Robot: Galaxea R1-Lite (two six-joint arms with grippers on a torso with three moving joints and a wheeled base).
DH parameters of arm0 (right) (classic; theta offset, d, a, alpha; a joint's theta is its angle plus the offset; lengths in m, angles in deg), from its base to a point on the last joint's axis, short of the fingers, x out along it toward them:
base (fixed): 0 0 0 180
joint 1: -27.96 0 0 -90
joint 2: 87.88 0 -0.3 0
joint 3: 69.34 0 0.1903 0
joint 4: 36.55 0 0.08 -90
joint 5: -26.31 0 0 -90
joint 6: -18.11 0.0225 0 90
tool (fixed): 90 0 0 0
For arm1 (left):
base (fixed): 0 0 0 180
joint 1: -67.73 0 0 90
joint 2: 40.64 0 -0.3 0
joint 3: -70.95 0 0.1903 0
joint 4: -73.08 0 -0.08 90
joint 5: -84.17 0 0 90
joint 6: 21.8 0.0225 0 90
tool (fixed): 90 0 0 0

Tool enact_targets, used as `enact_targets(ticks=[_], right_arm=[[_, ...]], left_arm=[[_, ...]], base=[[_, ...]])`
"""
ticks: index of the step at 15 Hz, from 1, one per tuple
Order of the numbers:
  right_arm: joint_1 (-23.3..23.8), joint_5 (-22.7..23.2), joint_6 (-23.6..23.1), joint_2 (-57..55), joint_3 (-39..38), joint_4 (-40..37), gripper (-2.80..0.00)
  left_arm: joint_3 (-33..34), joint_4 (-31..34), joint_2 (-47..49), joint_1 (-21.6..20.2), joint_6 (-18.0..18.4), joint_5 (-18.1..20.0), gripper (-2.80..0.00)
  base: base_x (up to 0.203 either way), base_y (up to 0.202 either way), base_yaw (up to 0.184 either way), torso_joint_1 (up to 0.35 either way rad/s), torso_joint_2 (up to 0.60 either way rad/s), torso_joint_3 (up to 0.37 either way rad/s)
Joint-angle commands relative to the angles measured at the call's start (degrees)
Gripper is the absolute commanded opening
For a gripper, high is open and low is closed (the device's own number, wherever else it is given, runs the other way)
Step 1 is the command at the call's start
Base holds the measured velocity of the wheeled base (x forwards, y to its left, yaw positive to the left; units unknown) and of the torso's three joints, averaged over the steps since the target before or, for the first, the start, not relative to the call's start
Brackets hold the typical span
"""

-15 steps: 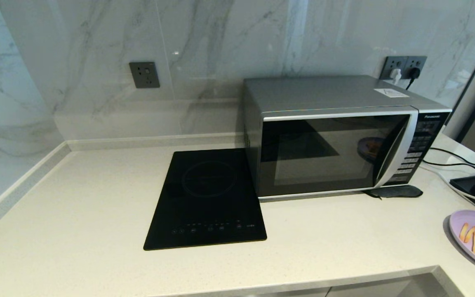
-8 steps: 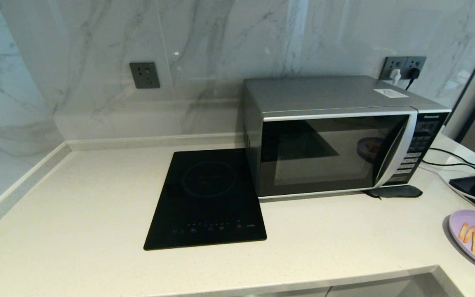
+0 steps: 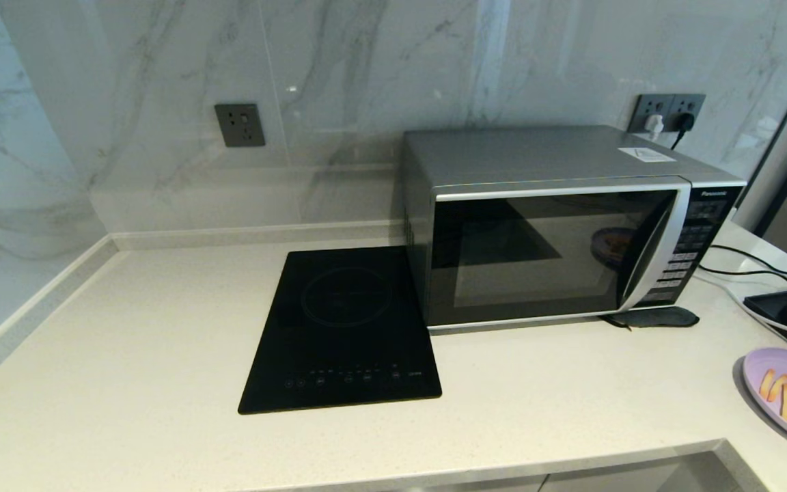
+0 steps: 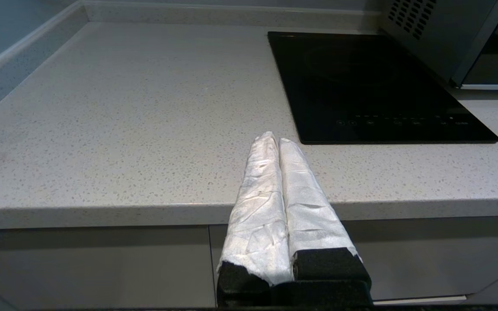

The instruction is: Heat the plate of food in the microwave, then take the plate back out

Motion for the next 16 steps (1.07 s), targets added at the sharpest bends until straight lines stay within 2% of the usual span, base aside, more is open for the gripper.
enact_targets(ticks=[1,5,9,11,13,16], right_arm=[[0.02,-1.18,0.11,1.11,-5.79,7.11,-2.8],[0.06,-5.72,-4.44,1.1,-24.47,30.7,-2.8],[0.08,-6.65,-10.6,1.07,-40.98,52.46,-2.8],[0.06,-5.99,-13.09,1.06,-46.08,63.93,-2.8],[0.03,-4.81,-13.49,1.05,-49.1,68.86,-2.8],[0.0,-4.84,-11.29,1.05,-49.47,69.19,-2.8]], left_arm=[[0.0,-0.04,0.09,-0.01,-0.06,-0.03,-2.8],[0.0,-0.04,0.09,-0.01,-0.06,-0.03,-2.8],[0.0,-0.04,0.09,-0.01,-0.06,-0.03,-2.8],[0.0,-0.04,0.09,-0.01,-0.06,-0.03,-2.8],[0.0,-0.04,0.09,-0.01,-0.06,-0.03,-2.8],[0.0,-0.04,0.09,-0.01,-0.06,-0.03,-2.8]], base=[[0.0,0.0,0.0,0.0,0.0,0.0],[0.0,0.0,0.0,0.0,0.0,0.0],[0.0,0.0,0.0,0.0,0.0,0.0],[0.0,0.0,0.0,0.0,0.0,0.0],[0.0,0.0,0.0,0.0,0.0,0.0],[0.0,0.0,0.0,0.0,0.0,0.0]])
